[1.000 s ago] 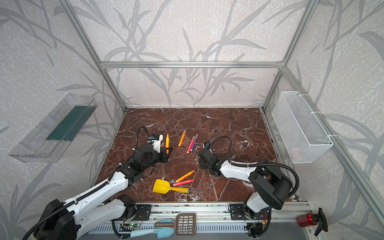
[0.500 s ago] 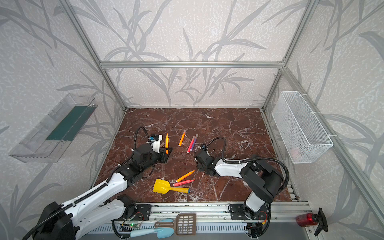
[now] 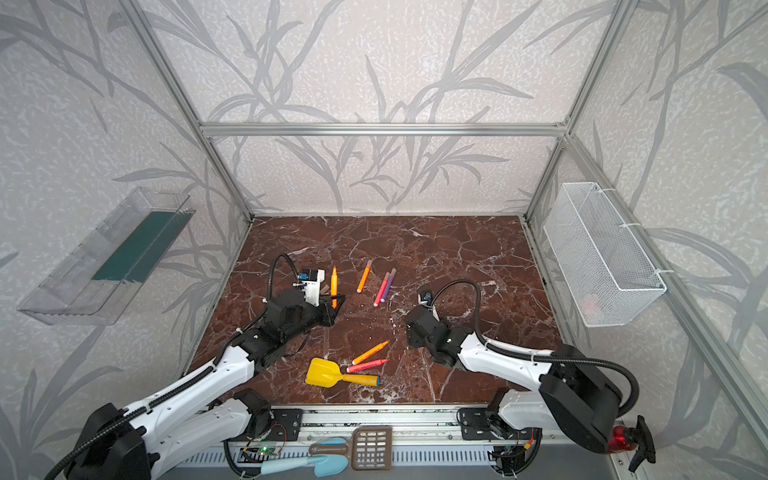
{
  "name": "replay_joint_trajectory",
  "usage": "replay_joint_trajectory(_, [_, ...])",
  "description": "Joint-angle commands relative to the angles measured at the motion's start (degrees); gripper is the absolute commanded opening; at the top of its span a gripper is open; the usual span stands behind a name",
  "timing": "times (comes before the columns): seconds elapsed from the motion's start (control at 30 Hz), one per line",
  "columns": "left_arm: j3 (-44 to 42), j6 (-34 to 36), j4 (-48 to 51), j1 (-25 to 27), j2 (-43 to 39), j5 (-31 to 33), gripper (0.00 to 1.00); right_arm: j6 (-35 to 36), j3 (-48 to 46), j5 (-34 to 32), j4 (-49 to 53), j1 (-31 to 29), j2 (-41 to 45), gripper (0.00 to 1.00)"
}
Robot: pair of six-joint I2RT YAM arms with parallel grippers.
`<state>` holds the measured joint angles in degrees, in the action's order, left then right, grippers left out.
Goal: Insert the pens into the pen caps
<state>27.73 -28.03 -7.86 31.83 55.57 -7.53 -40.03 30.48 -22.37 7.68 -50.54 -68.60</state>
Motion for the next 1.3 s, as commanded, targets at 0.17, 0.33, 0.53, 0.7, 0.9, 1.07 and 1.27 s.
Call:
replay_joint_trajectory(0.17, [-2.1, 1.4, -1.0, 0.4, -3.4, 0.4, 0.0, -15.9, -7.1, 0.8, 5.6, -4.5, 16.8, 0.84])
replay_joint_trajectory(0.33, [-2.6, 1.5, -0.3, 0.4, -5.2, -0.3, 0.0, -17.2, -6.7, 3.2, 4.9, -4.5, 12.5, 0.8])
replay_joint_trajectory(0.53, [-3.9, 1.2, 1.3, 0.5, -8.9, 0.5, 0.0, -18.1, -4.4, 6.1, 1.5, -4.6, 0.7, 0.73])
replay_joint_trajectory(0.7, [-4.5, 1.1, 1.6, 0.5, -10.8, 1.1, 0.0, -16.7, -2.4, 5.6, 1.4, -4.6, -3.7, 0.7])
replay_joint_trajectory(0.9, [-4.3, 1.2, 0.9, 0.5, -9.4, 0.7, 0.0, -15.4, -0.8, 5.3, 1.1, -4.5, -6.8, 0.6])
replay_joint_trajectory(1.07, [-4.6, 1.0, 0.4, 0.5, -9.2, 0.0, 0.0, -15.6, 1.8, 4.8, 2.9, -4.6, -11.7, 0.57])
replay_joint_trajectory(1.27, [-5.1, 1.0, 0.5, 0.5, -10.0, -1.0, 0.0, -15.3, 3.3, 3.8, 2.9, -4.5, -15.9, 0.5])
